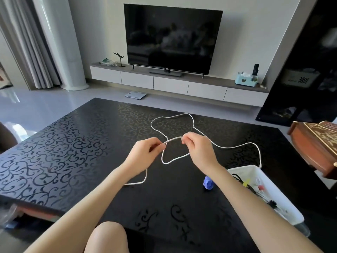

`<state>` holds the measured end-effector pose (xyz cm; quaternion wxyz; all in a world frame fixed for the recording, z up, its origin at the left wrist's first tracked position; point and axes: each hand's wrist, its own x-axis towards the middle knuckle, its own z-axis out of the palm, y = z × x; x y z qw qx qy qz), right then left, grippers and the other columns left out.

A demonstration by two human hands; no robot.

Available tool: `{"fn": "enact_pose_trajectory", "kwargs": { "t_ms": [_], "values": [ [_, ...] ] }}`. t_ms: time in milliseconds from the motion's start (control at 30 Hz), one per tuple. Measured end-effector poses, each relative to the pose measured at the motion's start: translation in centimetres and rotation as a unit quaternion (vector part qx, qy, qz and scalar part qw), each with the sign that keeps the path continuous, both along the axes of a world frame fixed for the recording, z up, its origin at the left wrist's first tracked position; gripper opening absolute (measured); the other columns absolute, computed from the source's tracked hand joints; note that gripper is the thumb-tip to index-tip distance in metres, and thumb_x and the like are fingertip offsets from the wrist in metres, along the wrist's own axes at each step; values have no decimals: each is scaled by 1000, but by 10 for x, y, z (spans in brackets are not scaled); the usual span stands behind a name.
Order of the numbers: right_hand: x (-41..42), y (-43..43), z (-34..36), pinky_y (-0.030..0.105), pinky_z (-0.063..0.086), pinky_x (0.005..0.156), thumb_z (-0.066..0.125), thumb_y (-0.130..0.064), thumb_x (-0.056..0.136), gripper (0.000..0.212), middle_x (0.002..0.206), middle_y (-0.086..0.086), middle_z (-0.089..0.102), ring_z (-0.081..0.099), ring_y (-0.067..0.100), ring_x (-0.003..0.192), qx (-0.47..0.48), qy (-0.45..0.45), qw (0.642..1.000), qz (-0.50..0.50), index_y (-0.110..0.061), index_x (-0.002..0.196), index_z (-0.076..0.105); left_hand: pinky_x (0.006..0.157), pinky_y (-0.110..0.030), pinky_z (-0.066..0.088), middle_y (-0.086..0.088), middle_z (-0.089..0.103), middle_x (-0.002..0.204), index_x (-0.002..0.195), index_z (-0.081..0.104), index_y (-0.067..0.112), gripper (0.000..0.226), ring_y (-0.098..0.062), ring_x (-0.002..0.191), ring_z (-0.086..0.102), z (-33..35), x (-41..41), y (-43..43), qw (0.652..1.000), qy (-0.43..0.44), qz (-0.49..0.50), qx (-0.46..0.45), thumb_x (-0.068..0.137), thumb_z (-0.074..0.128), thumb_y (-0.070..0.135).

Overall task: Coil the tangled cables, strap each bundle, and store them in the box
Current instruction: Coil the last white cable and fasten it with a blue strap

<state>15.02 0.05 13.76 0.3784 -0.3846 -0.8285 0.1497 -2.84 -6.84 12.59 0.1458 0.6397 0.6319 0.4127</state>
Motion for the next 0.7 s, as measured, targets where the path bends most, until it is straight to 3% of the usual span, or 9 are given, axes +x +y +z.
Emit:
{"fn": "enact_pose_trajectory", "kwargs": {
  "t_ms": [100,167,267,367,433,533,600,700],
  "values": [
    [18,2,30,24,45,68,49,-7,96,20,76,1,66,60,14,71,30,72,996,-31,-6,82,65,67,-22,49,6,57,54,75,62,18,20,-7,53,56,15,2,0,989,-131,-56,-32,94,57,22],
    [29,1,46,23,48,66,47,-8,97,21,74,4,64,60,15,69,31,118,991,-46,-5,83,62,69,-27,51,5,58,56,76,63,13,20,-11,57,60,25,10,3,980,-167,-103,-42,95,56,19],
    [46,4,72,20,49,54,43,-12,99,24,63,1,55,53,9,56,-23,242,967,-71,-11,81,58,63,-24,50,5,55,53,74,60,13,26,-14,55,60,29,20,4,982,-114,-125,-85,96,54,25],
    [70,11,101,20,34,46,41,-16,99,29,56,-3,41,36,6,46,-113,383,911,-107,-15,74,55,51,-19,41,4,45,46,66,53,12,39,-16,45,51,17,29,-9,977,-115,-121,-131,98,46,34],
    [81,14,103,22,29,46,41,-15,99,29,57,-3,40,32,8,48,-140,369,911,-117,-15,74,55,44,-20,32,3,36,46,66,51,11,39,-15,40,38,18,33,-17,951,-263,-128,-100,95,47,37],
    [81,7,76,23,27,46,39,-14,97,28,61,-3,41,32,9,50,-188,298,926,-132,-20,77,57,39,-17,21,4,34,49,84,61,6,34,-8,41,26,43,35,-14,863,-484,-143,-25,94,44,34],
    [76,-6,53,18,28,43,38,-10,96,30,60,-8,43,34,6,49,-220,270,931,-105,-24,83,61,42,-19,19,4,39,54,93,67,10,32,-8,45,31,64,43,-10,842,-517,-152,-1,97,41,29],
    [67,-30,22,13,29,37,35,-3,93,41,51,-18,46,37,0,39,-276,223,934,-53,-31,97,64,49,-15,37,7,59,72,86,75,24,35,-7,65,53,86,57,-6,871,-472,-131,18,97,43,35]
  ]
}}
